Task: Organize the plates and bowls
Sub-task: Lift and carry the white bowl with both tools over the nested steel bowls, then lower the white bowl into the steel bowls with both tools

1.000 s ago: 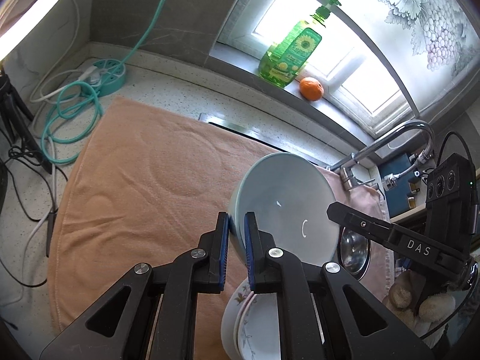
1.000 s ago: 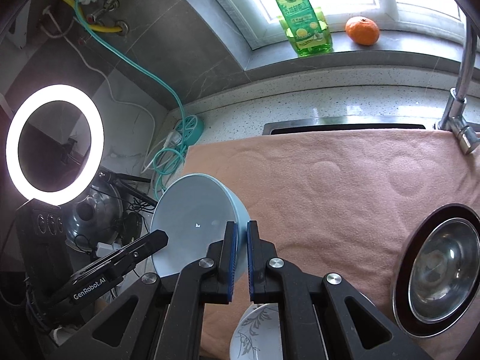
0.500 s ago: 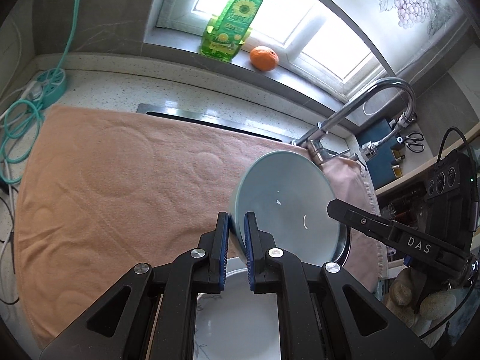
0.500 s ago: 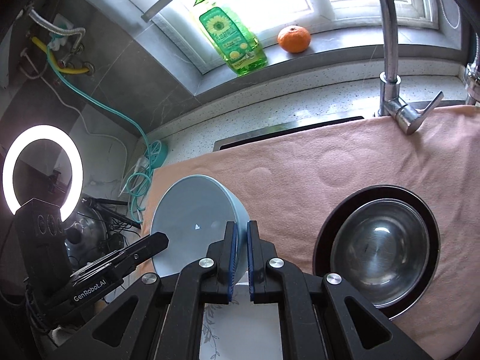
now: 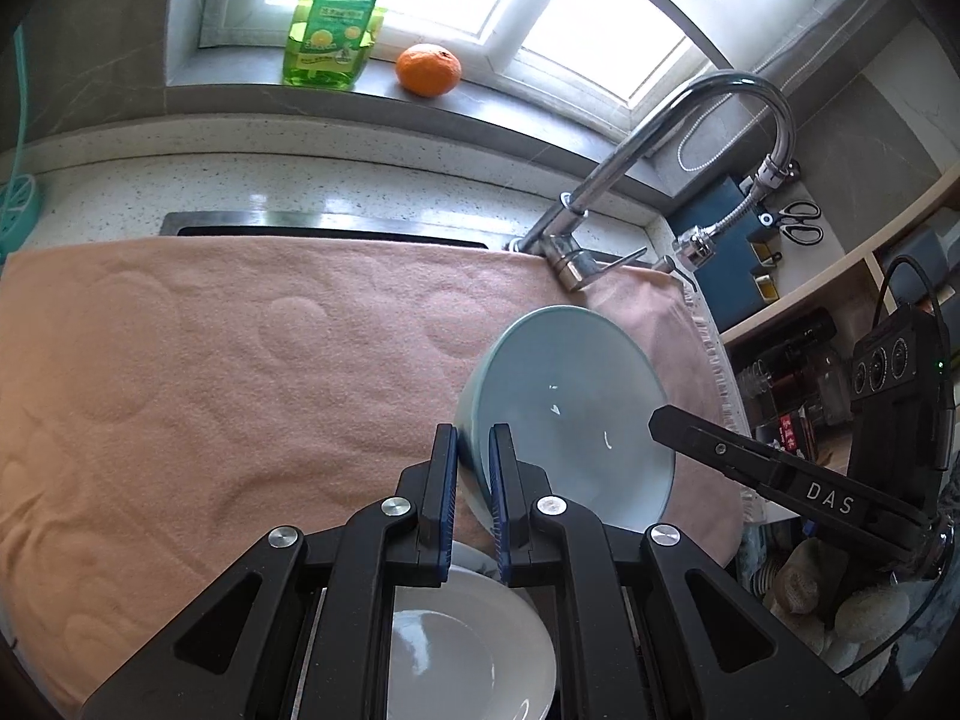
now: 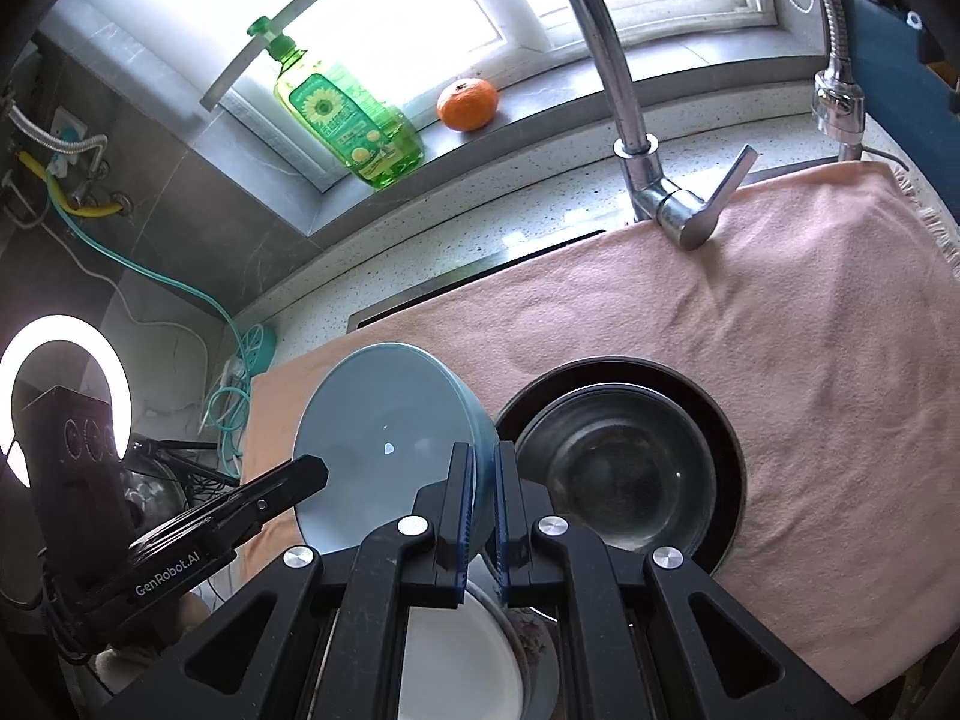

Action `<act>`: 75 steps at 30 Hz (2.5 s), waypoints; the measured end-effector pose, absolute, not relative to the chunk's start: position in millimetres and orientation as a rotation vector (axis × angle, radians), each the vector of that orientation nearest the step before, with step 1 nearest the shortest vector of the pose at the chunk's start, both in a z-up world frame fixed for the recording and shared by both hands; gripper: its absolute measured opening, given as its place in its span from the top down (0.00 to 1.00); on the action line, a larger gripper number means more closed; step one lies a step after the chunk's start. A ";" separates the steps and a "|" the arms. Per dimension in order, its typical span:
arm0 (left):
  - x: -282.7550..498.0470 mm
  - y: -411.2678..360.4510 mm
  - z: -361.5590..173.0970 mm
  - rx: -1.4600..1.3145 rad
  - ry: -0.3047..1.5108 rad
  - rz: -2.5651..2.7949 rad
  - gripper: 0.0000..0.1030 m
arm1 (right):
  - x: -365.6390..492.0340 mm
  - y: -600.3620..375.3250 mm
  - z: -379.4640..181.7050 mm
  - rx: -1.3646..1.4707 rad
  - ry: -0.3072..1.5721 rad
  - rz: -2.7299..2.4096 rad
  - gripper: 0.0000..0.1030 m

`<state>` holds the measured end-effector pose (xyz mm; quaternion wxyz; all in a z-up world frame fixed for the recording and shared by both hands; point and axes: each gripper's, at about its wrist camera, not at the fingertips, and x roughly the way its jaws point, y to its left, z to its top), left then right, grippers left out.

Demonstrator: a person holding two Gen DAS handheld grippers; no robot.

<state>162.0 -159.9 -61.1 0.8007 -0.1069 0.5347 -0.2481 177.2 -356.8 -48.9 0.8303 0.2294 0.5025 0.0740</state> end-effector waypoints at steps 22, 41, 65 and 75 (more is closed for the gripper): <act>165.5 -226.9 -86.1 -0.125 1.231 -0.606 0.91 | 159.4 -421.6 -76.7 0.562 1.077 0.038 0.94; 165.2 -236.2 -102.1 -0.090 1.278 -0.614 0.91 | 155.3 -430.8 -103.8 0.590 1.123 0.020 0.94; 164.6 -219.9 -97.0 -0.137 1.272 -0.631 0.87 | 152.0 -430.0 -106.5 0.601 1.114 0.017 0.91; 160.9 -191.7 -90.1 -0.211 1.255 -0.625 0.87 | 138.2 -435.5 -95.8 0.668 1.038 0.006 0.83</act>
